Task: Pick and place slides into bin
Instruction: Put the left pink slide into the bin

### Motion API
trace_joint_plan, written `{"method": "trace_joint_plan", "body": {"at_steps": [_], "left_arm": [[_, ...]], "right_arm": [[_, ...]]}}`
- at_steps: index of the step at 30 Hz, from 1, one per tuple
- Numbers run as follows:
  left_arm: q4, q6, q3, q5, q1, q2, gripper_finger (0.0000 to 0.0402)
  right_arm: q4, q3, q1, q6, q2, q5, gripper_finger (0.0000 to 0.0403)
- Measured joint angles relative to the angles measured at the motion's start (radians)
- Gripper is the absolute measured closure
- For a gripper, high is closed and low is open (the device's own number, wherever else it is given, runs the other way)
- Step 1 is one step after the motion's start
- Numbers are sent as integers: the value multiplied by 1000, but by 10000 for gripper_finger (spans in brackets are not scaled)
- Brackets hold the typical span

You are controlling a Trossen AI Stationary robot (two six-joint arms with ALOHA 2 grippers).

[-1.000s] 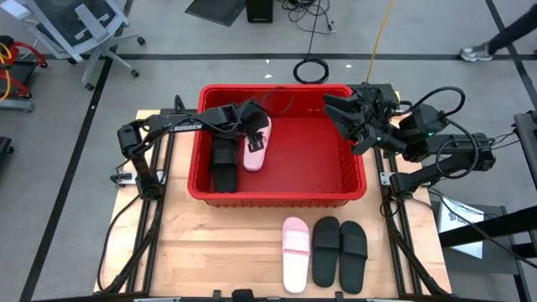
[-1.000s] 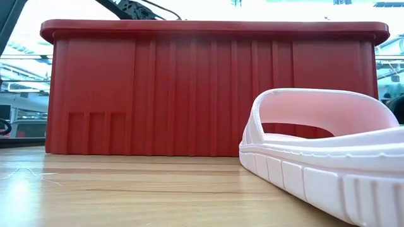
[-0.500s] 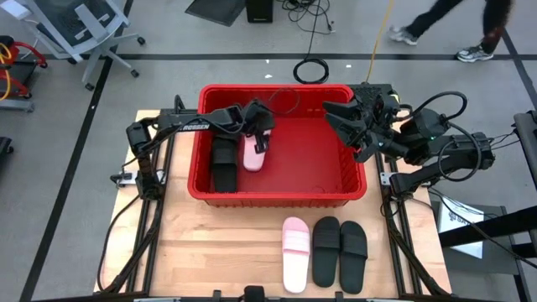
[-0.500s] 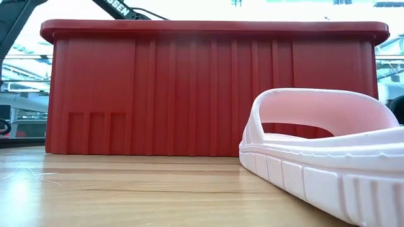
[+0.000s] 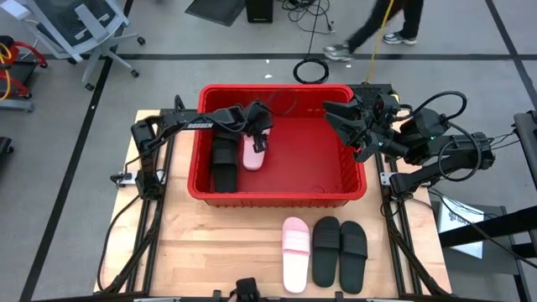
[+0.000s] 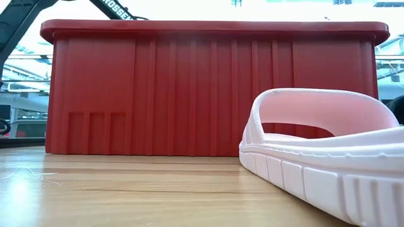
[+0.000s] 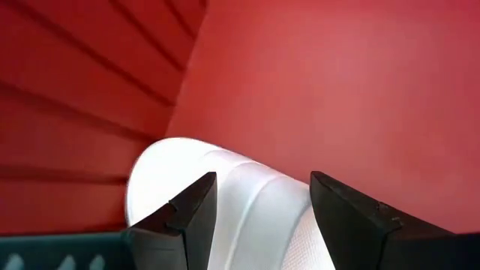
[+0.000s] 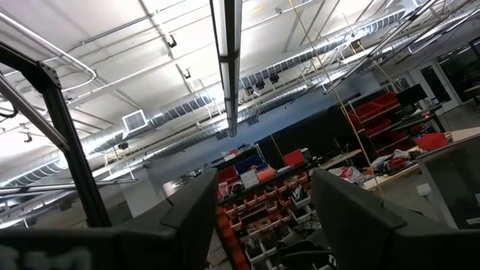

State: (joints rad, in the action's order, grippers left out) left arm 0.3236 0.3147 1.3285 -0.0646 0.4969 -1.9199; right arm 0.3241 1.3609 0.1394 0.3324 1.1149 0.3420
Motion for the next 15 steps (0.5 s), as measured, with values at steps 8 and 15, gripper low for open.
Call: {"method": "trace_joint_plan", "body": {"at_steps": [8,15], "left_arm": [[32,-62,1,-12,15,1,197],[31,-63,1,-27,-13,1,197]], "right_arm": [[0,0,0,0,0,0,197],[1,0,0,-2,4,1,197]]}}
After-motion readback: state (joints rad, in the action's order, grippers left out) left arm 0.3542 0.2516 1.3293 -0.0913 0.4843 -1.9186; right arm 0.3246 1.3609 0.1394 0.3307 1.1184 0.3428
